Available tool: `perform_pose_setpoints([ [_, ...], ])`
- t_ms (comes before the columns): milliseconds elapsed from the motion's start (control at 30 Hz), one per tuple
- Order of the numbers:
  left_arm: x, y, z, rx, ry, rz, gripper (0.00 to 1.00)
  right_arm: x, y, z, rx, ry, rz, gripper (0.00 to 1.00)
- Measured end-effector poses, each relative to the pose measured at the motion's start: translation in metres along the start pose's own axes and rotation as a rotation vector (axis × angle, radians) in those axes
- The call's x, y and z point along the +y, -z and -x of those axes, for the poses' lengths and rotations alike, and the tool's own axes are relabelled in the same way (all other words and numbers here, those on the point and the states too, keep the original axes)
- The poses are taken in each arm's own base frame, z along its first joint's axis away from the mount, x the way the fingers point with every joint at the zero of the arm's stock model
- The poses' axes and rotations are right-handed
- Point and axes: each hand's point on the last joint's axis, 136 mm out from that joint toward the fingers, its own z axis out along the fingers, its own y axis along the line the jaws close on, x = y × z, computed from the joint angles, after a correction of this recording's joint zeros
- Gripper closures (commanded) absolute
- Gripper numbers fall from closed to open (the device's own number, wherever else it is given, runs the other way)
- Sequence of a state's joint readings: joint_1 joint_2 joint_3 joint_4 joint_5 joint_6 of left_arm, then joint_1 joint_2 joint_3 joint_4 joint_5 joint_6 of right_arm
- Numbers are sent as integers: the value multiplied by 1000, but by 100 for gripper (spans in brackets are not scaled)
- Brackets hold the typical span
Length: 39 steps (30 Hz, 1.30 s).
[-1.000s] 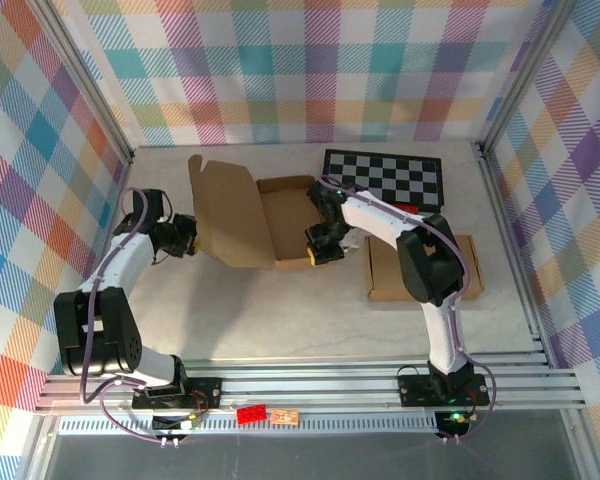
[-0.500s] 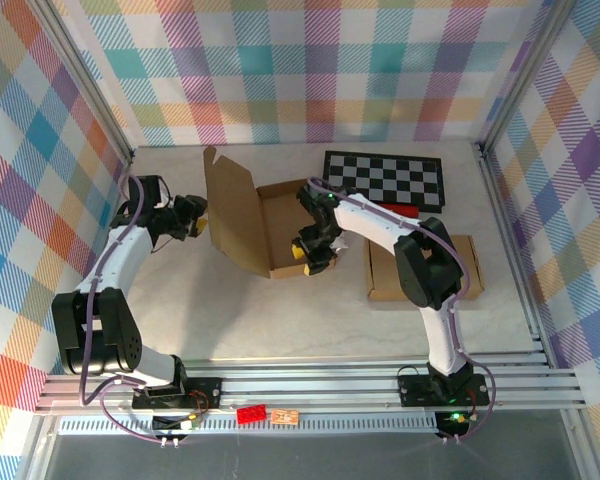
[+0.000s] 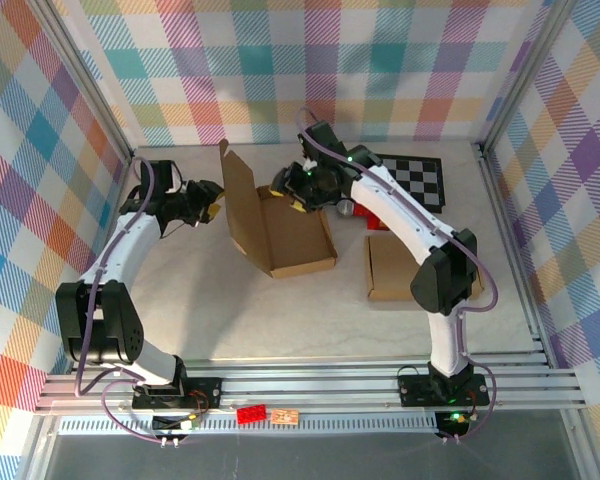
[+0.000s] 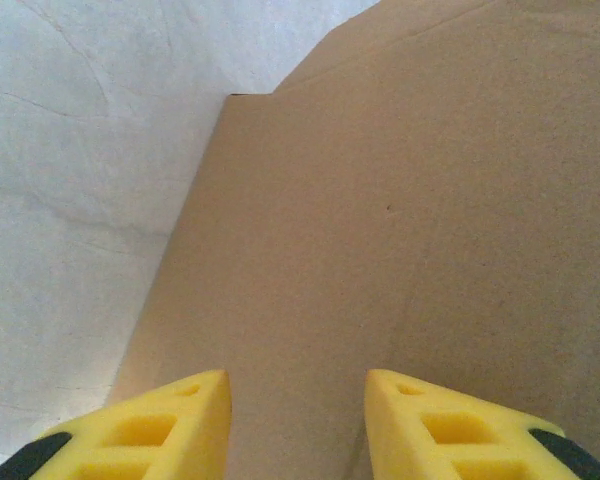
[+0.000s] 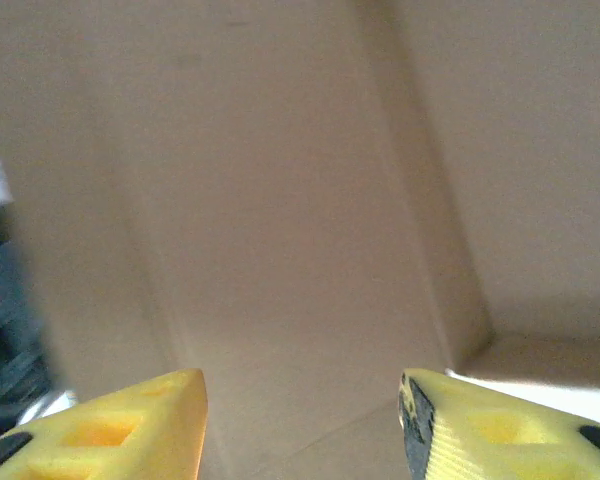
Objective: Fold the paper box
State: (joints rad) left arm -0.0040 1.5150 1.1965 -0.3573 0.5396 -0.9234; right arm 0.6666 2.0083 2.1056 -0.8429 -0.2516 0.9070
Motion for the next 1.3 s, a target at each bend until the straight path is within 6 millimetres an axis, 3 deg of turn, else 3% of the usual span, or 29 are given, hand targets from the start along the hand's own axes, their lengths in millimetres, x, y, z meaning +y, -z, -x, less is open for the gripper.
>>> perform_pose_setpoints([
  [133, -6, -6, -5, 18, -11, 2, 61, 59, 20, 11, -10, 208, 167, 44],
  [233, -11, -12, -9, 35, -23, 2, 61, 77, 17, 11, 5, 291, 226, 43],
  [533, -24, -25, -22, 73, -56, -7, 61, 54, -32, -4, 139, 322, 205, 46],
  [833, -31, -38, -34, 108, -75, -2, 61, 47, -36, -6, 151, 339, 186, 52],
  [933, -35, -37, -36, 111, -82, -7, 61, 46, -38, -6, 154, 340, 184, 59],
  [1167, -30, -32, -31, 79, -98, 40, 57, 37, -50, -4, 161, 304, 157, 97],
  [1300, -25, -3, -29, -6, -139, 109, 57, 42, -52, -1, 135, 266, 154, 100],
])
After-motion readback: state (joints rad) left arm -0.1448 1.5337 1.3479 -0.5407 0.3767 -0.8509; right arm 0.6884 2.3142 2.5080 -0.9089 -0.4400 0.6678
